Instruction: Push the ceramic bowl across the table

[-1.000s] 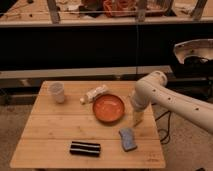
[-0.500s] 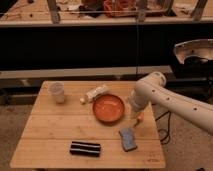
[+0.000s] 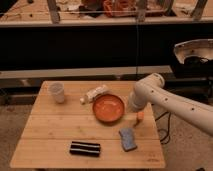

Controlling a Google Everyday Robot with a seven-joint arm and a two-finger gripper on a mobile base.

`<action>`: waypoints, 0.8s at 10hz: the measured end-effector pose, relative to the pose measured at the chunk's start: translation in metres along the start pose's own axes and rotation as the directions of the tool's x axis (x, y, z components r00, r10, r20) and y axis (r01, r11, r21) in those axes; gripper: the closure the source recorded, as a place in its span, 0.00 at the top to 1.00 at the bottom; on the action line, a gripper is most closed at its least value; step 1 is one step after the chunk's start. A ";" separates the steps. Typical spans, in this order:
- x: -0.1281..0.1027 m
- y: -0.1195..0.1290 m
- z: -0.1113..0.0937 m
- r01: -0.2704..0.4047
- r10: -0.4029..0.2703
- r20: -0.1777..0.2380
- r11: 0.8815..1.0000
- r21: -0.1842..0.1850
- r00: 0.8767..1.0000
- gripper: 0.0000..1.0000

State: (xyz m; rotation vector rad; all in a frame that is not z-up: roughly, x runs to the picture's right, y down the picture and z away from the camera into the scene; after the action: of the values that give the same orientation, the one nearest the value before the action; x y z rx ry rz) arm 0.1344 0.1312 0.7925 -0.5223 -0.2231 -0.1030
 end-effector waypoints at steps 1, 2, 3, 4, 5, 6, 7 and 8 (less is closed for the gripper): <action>-0.001 0.001 0.005 -0.003 0.003 0.003 1.000 -0.004 1.000 0.04; -0.003 0.003 0.011 -0.004 0.005 0.007 1.000 -0.008 1.000 0.04; -0.006 0.003 0.019 -0.002 0.002 0.011 1.000 -0.014 1.000 0.04; -0.007 0.004 0.021 -0.003 0.004 0.013 1.000 -0.018 1.000 0.04; -0.009 0.005 0.024 -0.005 0.005 0.014 1.000 -0.022 1.000 0.04; -0.012 0.007 0.027 -0.005 0.005 0.014 1.000 -0.028 1.000 0.04; -0.016 0.008 0.030 0.000 0.000 0.014 0.999 -0.033 1.000 0.04; -0.021 0.009 0.033 0.004 -0.003 0.016 0.999 -0.037 1.000 0.04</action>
State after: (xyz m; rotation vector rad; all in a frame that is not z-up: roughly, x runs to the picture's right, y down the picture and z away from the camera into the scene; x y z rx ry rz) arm 0.1097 0.1559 0.8112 -0.5598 -0.2379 -0.1067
